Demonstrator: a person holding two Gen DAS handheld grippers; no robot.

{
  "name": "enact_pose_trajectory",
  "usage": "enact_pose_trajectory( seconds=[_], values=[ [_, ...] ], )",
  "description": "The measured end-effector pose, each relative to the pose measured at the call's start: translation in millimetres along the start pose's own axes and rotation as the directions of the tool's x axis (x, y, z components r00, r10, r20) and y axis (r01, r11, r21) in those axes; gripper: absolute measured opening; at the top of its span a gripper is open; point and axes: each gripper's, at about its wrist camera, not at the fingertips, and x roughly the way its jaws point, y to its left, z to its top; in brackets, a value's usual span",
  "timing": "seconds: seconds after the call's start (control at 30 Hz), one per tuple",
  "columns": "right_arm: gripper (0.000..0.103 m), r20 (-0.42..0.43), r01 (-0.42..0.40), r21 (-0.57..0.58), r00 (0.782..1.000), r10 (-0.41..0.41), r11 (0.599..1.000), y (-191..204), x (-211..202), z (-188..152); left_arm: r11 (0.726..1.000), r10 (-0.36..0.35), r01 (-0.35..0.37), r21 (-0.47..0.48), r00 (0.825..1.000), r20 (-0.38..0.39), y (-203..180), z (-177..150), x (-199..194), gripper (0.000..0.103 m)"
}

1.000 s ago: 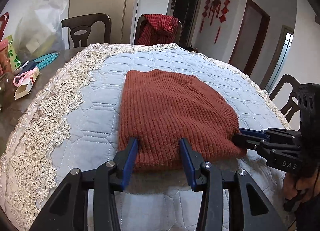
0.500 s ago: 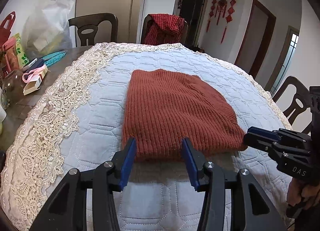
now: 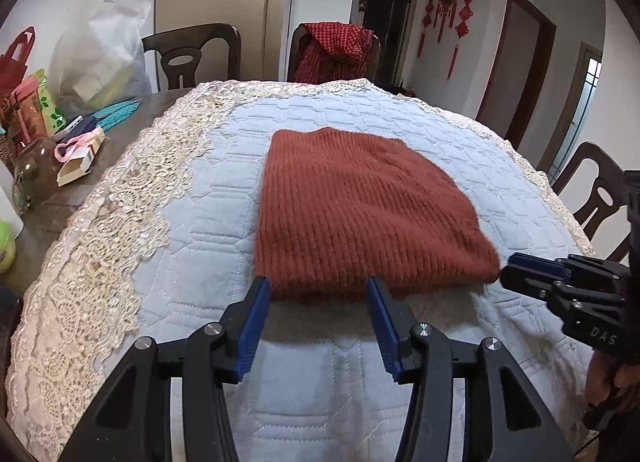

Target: Fold small clothes

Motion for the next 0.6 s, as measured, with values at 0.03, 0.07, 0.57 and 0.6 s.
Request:
enact_pose_trajectory(
  seconds=[0.03, 0.07, 0.57, 0.6],
  values=[
    [0.022, -0.002, 0.004, -0.004, 1.000, -0.004, 1.000, 1, -1, -2, 1.000, 0.013, -0.013, 0.001, 1.000, -0.004, 1, -2, 0, 0.055],
    [0.022, -0.006, 0.010, -0.009, 1.000, -0.010, 1.000, 2, -2, -4, 1.000, 0.024, -0.024, 0.001, 1.000, -0.007, 2, -4, 0, 0.056],
    [0.035, -0.066, 0.092, -0.062, 0.993, -0.096, 0.994, 9, 10, -30, 0.995, 0.100, -0.098, 0.028, 0.993, -0.064, 4, -24, 10, 0.063],
    [0.035, -0.065, 0.097, -0.066, 0.993, -0.101, 0.993, 9, 10, -30, 0.995, 0.102, -0.100, 0.030, 0.993, -0.063, 4, -25, 9, 0.064]
  ],
)
